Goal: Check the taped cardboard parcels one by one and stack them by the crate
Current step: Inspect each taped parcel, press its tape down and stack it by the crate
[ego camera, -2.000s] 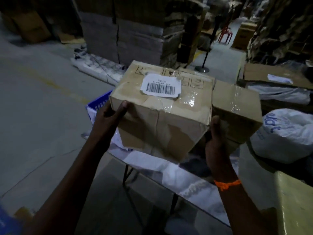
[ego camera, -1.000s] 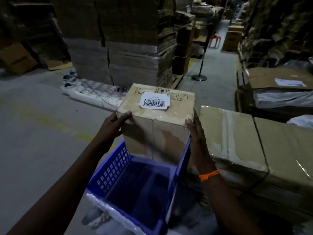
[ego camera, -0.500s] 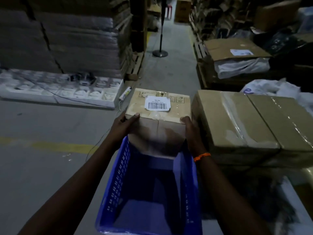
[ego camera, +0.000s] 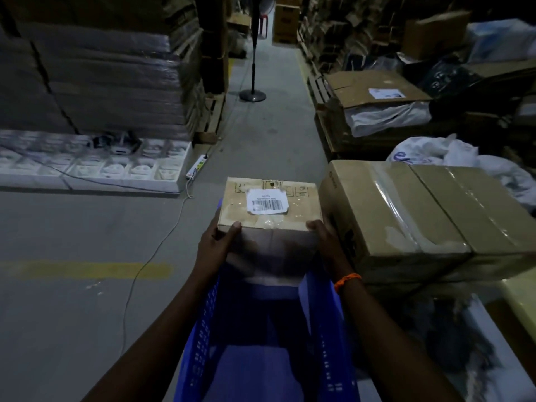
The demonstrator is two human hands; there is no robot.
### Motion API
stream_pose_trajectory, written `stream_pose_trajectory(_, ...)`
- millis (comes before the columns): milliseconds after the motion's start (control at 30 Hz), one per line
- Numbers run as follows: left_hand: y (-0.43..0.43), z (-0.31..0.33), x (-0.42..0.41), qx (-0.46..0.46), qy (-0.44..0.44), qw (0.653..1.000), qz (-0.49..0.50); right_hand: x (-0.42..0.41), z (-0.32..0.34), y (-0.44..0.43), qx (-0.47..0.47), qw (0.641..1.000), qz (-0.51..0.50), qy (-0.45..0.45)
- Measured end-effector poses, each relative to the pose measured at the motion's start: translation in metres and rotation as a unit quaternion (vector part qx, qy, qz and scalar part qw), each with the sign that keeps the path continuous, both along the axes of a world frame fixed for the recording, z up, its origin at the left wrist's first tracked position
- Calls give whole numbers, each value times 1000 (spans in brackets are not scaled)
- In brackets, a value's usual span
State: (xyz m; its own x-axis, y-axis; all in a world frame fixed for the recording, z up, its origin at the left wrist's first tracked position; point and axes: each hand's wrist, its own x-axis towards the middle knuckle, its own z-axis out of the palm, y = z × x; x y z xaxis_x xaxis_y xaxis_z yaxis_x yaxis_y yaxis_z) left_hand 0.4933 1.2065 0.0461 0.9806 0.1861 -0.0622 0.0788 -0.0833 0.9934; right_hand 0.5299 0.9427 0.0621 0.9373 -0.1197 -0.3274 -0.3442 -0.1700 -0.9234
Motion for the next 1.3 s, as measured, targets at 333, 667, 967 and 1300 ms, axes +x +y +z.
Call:
stream_pose_trajectory(333,-29,5,-8,12,-17,998,67,-7,-8,-13,36,991,63,-109)
stream_pose_trajectory(667,-156,-30,-112,204,39,953,221,-96,-62,-90,7,950,262,-170)
stream_pose_trajectory(967,-347,-53,-228,271,11,962,39,-214,-133,-288,-67,963,229,-127)
stream_pose_trajectory(1300,-535,-92,-267,214,-38,966,-141,-352,-133,-529,-154,985,10,-74)
